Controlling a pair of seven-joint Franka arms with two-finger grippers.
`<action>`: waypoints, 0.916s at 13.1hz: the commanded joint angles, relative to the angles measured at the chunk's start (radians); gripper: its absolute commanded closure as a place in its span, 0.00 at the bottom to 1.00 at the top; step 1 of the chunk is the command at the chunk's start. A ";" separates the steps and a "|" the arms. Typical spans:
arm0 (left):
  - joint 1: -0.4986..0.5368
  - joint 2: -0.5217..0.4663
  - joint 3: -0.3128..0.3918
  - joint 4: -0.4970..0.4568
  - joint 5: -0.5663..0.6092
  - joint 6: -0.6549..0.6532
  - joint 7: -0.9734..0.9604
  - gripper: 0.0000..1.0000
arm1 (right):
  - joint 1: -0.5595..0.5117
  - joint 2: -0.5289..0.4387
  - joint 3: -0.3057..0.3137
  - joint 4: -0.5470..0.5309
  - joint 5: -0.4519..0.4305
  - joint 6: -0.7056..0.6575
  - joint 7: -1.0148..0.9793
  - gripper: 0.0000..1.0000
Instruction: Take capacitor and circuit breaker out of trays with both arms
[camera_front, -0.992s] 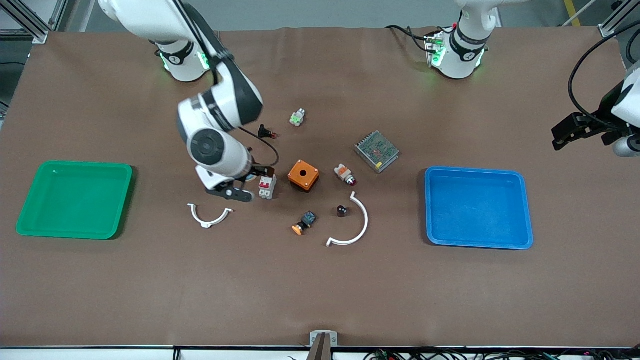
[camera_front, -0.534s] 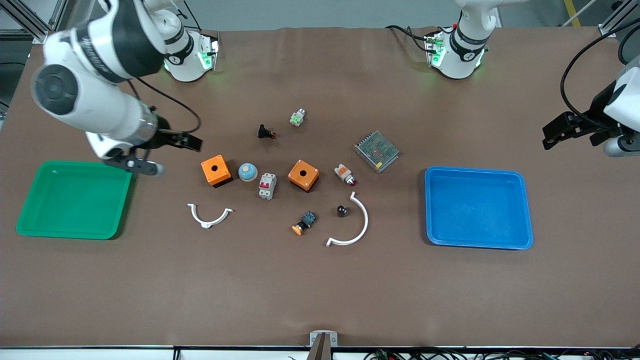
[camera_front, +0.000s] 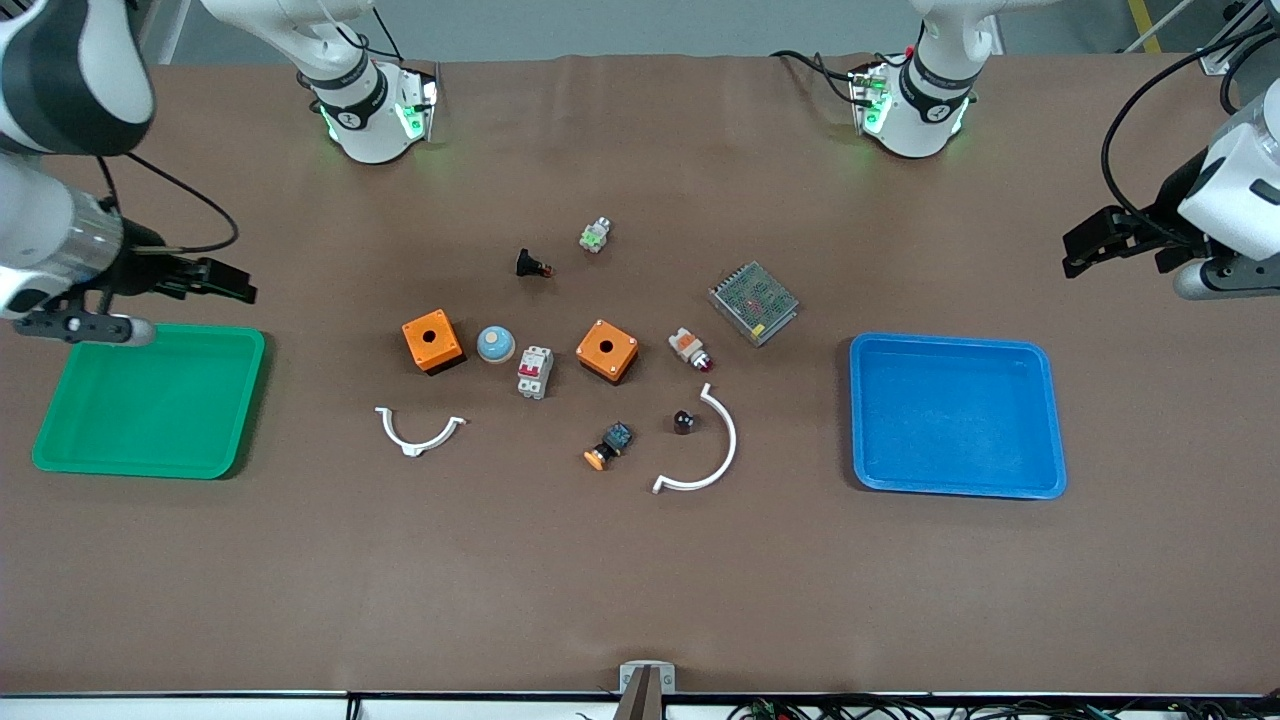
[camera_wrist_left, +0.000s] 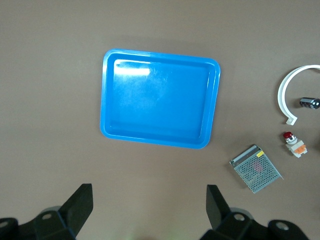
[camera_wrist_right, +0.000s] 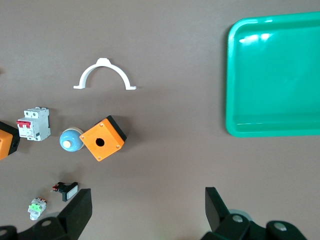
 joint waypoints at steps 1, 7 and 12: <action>0.010 -0.057 -0.005 -0.034 -0.016 -0.018 -0.004 0.00 | -0.015 -0.013 0.019 0.099 -0.014 -0.076 -0.003 0.00; 0.010 -0.067 -0.007 -0.037 -0.018 -0.017 -0.003 0.00 | -0.009 -0.005 0.022 0.273 -0.069 -0.082 -0.003 0.00; 0.007 -0.051 -0.005 -0.014 -0.004 -0.011 0.023 0.00 | -0.015 -0.001 0.021 0.282 -0.062 -0.081 0.000 0.00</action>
